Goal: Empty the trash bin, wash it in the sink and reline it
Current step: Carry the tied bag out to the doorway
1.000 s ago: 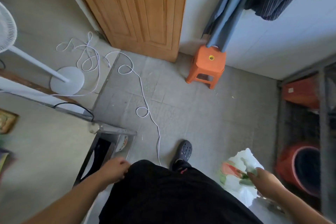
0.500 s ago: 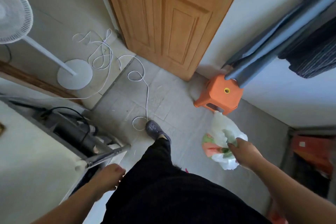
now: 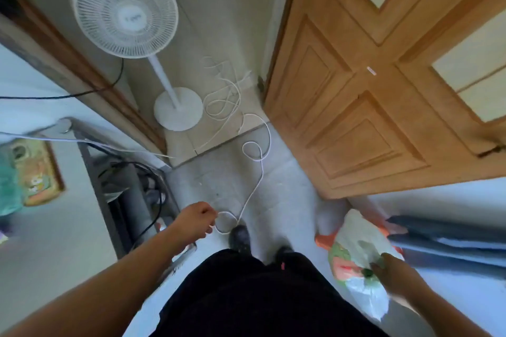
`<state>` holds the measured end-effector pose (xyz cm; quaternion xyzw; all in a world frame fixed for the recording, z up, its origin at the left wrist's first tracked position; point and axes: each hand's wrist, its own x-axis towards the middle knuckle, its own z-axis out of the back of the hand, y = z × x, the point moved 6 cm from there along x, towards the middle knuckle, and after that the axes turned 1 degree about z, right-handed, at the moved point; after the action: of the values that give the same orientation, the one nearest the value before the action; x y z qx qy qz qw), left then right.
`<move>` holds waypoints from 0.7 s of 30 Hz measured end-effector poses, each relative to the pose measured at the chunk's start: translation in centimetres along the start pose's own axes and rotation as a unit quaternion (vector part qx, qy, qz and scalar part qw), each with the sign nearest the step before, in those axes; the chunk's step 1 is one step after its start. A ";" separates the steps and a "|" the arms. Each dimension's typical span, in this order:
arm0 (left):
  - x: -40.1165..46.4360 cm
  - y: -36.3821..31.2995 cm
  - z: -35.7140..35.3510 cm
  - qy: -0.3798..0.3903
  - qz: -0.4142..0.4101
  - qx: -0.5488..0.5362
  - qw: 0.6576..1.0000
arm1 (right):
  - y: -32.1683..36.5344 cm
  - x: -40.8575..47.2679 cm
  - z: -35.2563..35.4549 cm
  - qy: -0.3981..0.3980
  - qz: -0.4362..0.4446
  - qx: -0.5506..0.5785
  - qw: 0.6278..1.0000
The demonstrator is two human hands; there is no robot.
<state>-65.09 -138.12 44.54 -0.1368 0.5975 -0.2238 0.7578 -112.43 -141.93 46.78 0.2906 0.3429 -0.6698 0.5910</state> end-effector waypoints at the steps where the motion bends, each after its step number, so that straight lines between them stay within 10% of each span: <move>1: 0.2 -0.2 0.8 -0.007 0.007 -0.015 1.000 | 1.0 1.3 1.5 0.002 0.011 -0.015 1.000; 12: -1.0 8.9 2.9 -0.133 0.227 -0.222 0.939 | 18.5 17.2 18.6 0.023 0.198 -0.235 0.951; 21: 1.5 3.6 -2.9 -0.159 0.297 -0.358 0.871 | 39.0 25.7 25.7 0.002 0.331 -0.283 0.900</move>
<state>-67.04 -135.57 40.87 -0.2480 0.5209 0.2658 0.7724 -76.79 -180.39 37.19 0.2099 0.4031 -0.3095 0.8353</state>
